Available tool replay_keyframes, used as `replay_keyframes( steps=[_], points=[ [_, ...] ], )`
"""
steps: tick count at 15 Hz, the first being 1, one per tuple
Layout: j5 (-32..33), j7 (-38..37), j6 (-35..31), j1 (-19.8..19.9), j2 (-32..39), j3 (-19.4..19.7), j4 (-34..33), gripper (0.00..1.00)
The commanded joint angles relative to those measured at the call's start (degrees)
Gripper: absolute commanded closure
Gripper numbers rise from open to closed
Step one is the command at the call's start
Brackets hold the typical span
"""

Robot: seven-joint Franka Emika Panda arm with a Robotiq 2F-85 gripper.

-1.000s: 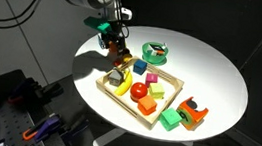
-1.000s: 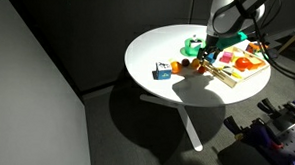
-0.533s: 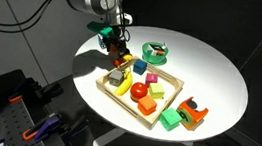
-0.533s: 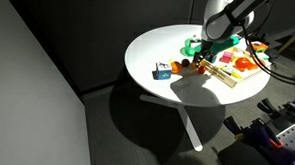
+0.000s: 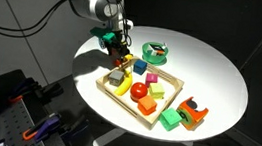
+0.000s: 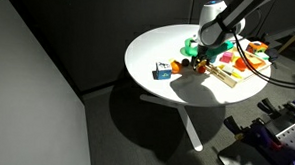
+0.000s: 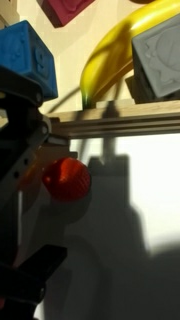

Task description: Put the strawberry in the box

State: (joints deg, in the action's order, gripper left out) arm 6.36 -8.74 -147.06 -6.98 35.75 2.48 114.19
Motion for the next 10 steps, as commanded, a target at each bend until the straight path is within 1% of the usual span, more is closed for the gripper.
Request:
replay_keyframes(
  steps=[1, 2, 3, 5, 6, 8, 10],
  points=[
    [1.19, -0.27, 0.99, -0.69, 2.01, 1.14, -2.73, 0.00],
    [1.15, -0.14, 1.14, -0.65, 2.26, 1.20, -2.93, 0.25],
    [1.14, -0.24, 1.37, -0.71, 2.42, 1.34, -3.15, 0.26],
    [1.02, -0.69, 2.67, -0.90, 2.14, 1.58, -3.35, 0.44],
    [0.77, -0.54, 3.55, -0.75, 1.82, 1.43, -3.39, 0.51],
    [0.63, -0.46, 5.21, -0.60, 0.72, 1.35, -3.29, 0.68],
    [1.21, -1.79, 7.04, -1.12, -0.15, 2.17, -3.73, 0.80]
  ],
)
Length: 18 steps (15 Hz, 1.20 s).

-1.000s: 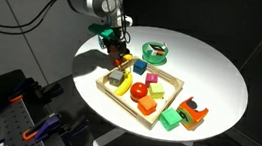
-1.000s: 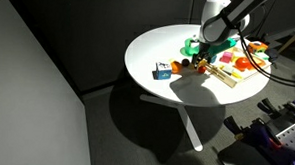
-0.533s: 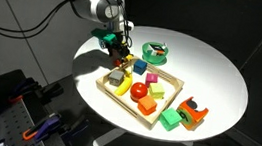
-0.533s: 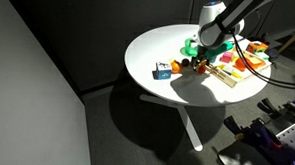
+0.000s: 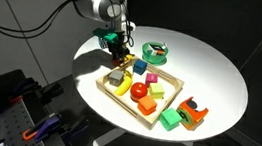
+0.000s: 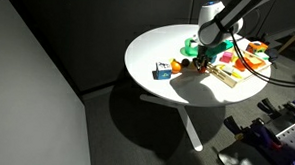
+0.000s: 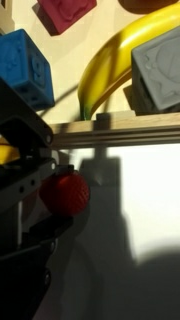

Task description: Put the strawberry in the box

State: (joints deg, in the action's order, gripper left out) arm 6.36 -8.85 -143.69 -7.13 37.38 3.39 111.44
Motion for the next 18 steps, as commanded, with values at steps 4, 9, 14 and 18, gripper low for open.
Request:
replay_keyframes(
  steps=[4, 9, 14, 18],
  points=[
    [1.28, -1.66, 8.53, -0.48, -4.37, 1.65, -1.70, 0.80],
    [1.39, -1.40, 13.86, 0.39, -8.54, 1.76, -1.26, 0.80],
    [1.51, -1.48, 17.43, 2.17, -10.80, 2.56, -0.84, 0.80],
    [0.63, -0.74, 17.82, 4.93, -10.84, 3.22, -0.84, 0.80]
  ],
)
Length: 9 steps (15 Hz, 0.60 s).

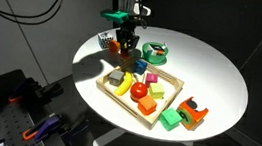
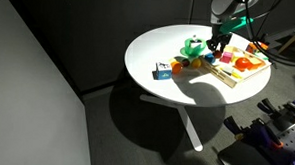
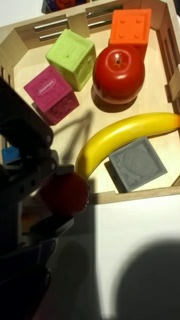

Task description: Put the strawberry in the box

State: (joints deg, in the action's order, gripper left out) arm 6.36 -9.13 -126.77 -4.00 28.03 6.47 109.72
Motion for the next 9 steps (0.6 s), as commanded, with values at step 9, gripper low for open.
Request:
replay_keyframes(
  steps=[9],
  points=[
    [-0.24, 2.23, 1.12, 4.28, -8.56, -1.02, 6.32, 0.00]
  ],
)
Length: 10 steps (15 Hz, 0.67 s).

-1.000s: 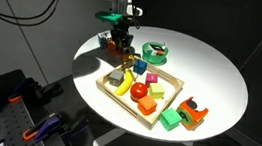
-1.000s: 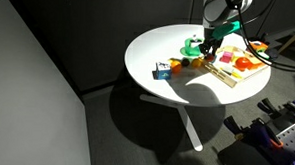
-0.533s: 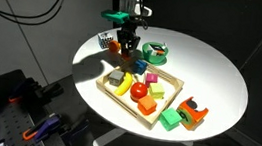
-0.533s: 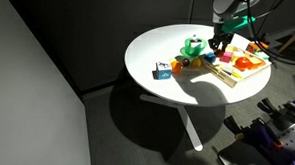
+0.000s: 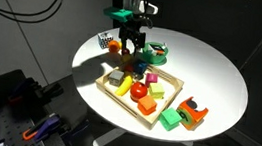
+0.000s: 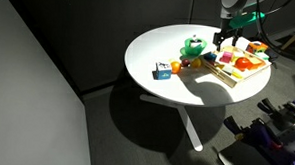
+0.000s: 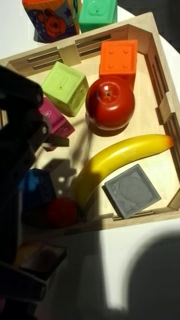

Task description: Put the strawberry in the box

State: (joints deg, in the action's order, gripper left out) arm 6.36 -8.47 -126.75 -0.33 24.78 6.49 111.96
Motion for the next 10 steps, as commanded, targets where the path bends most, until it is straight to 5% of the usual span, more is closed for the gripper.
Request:
replay_keyframes(
  steps=[1, 10],
  points=[
    [-0.20, 1.65, 1.38, 0.54, -6.47, -1.22, 4.87, 0.00],
    [0.09, 4.19, 4.15, 0.39, -14.91, -3.06, 11.24, 0.00]
  ],
)
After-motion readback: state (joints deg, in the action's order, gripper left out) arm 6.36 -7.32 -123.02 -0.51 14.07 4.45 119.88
